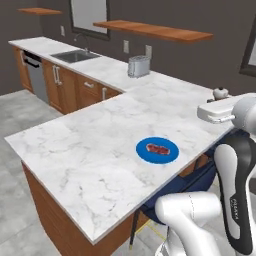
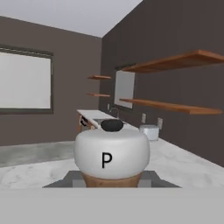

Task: Retrieve the shaker from the cabinet and place it next the steak on a plate on the dining table.

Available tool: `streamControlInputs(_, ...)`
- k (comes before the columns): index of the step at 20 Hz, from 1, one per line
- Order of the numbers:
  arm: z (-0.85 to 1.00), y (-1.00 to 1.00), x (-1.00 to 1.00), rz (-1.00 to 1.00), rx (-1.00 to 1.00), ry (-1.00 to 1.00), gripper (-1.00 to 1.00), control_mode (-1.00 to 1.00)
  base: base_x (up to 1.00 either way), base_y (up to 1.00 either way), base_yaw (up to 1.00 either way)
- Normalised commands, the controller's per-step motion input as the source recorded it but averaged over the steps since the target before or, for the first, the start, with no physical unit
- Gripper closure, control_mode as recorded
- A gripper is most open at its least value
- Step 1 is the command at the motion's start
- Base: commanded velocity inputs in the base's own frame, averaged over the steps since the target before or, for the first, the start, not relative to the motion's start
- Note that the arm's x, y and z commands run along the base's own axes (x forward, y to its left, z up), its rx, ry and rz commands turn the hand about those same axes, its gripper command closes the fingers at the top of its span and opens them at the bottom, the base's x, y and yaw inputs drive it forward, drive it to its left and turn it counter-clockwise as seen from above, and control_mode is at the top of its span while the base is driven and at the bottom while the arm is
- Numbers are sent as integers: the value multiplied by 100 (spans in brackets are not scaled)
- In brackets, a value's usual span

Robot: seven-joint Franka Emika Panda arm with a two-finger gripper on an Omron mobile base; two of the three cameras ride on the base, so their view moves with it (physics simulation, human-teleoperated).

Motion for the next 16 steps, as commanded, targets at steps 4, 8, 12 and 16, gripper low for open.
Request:
streamControlInputs(4, 0, 0, 0, 0, 0, 0, 100, 100, 86, 0, 42)
streamControlInputs(8, 0, 0, 0, 0, 0, 0, 100, 100, 77, 0, 43)
streamControlInputs(12, 0, 0, 0, 0, 0, 0, 100, 100, 60, 2, 33)
streamControlInputs(16, 0, 0, 0, 0, 0, 0, 100, 100, 25, 12, 7)
